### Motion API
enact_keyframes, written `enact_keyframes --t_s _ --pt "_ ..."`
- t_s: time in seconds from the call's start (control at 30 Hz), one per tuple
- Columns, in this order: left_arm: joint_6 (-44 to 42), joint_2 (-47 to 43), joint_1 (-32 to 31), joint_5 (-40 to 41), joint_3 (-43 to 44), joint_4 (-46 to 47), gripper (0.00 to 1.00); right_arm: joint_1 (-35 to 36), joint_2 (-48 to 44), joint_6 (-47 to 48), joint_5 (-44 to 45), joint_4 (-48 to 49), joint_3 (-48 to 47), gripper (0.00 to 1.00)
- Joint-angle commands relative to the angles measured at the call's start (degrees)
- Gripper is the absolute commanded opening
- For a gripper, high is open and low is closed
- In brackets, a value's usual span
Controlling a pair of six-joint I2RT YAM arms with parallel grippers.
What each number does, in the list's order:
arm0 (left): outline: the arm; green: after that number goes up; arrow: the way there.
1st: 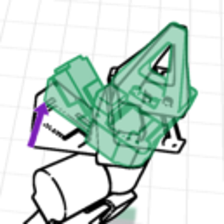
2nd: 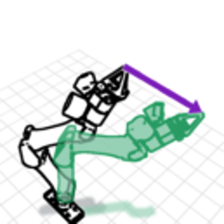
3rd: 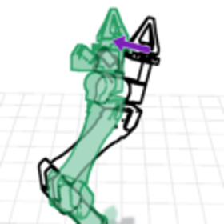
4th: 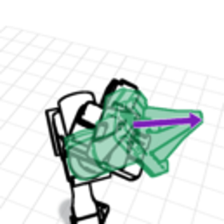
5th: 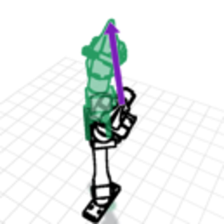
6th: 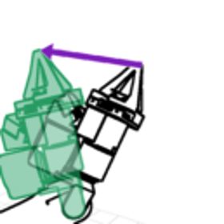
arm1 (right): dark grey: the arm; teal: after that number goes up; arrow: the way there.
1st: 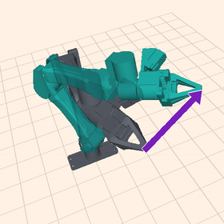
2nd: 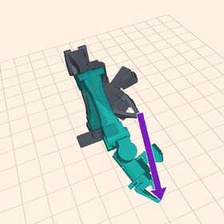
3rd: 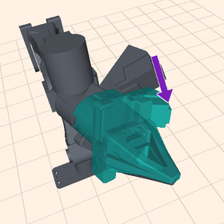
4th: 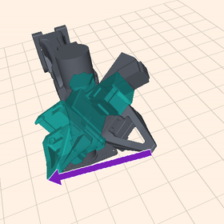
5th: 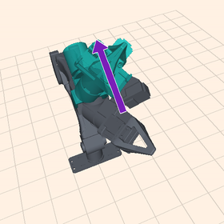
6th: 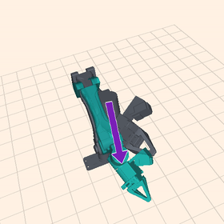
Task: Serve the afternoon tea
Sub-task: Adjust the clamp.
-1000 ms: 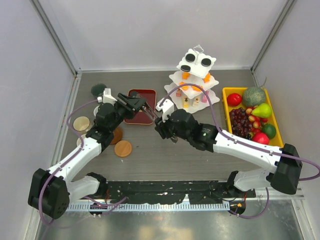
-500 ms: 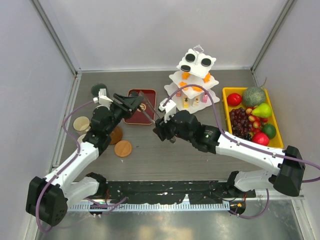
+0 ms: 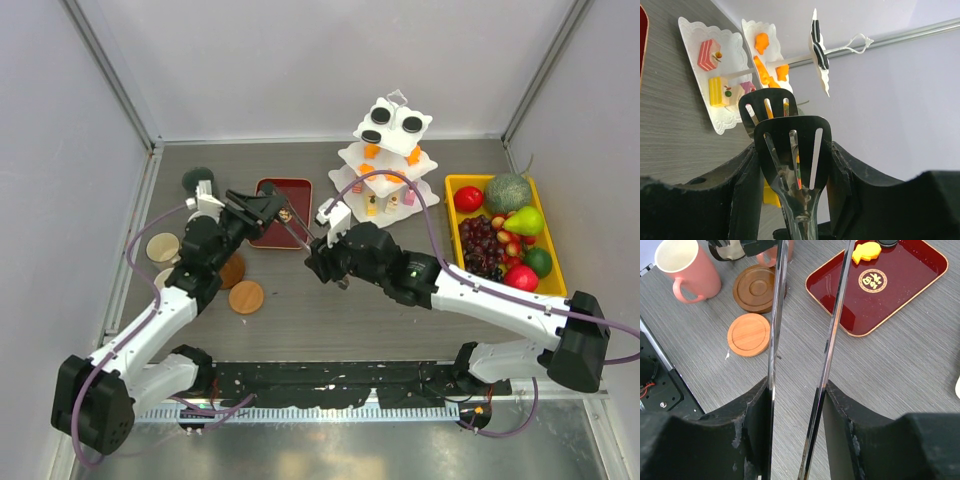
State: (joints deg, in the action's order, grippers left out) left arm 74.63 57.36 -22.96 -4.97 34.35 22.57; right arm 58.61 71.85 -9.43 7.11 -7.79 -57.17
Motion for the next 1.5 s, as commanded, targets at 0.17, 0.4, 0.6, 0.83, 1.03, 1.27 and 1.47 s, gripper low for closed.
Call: enact_keyframes --t_s 0.17,0.4,0.6,0.83,1.03,1.27,1.47 --pt "-1.8 -3.9 0.2 0.8 0.2 -4.4 0.75 -0.3 -3.6 2.3 6.5 3.0 -0.2 0.41" --pt "-2.4 -2.1 0.2 -0.6 2.4 -6.9 0.91 -0.3 -4.5 3.4 4.3 3.6 0.4 0.41" --pt "-0.7 0.5 0.2 -3.9 4.0 -0.3 0.94 -0.2 -3.8 3.2 3.2 3.0 0.3 0.41" --pt "-0.1 -0.6 0.1 -5.9 2.0 4.8 0.99 -0.2 -3.5 2.6 4.3 2.6 0.3 0.41" --pt "-0.2 1.4 0.1 -5.3 3.4 5.1 0.99 -0.2 -3.2 2.4 2.5 2.4 -0.1 0.41" --pt "1.1 6.2 0.1 -5.3 5.7 7.0 0.98 -0.2 -4.0 2.9 0.4 1.7 -0.1 0.41" --pt "1.9 7.1 0.1 -5.3 6.3 8.1 0.84 -0.2 -3.7 3.2 -0.7 0.6 -0.8 0.41"
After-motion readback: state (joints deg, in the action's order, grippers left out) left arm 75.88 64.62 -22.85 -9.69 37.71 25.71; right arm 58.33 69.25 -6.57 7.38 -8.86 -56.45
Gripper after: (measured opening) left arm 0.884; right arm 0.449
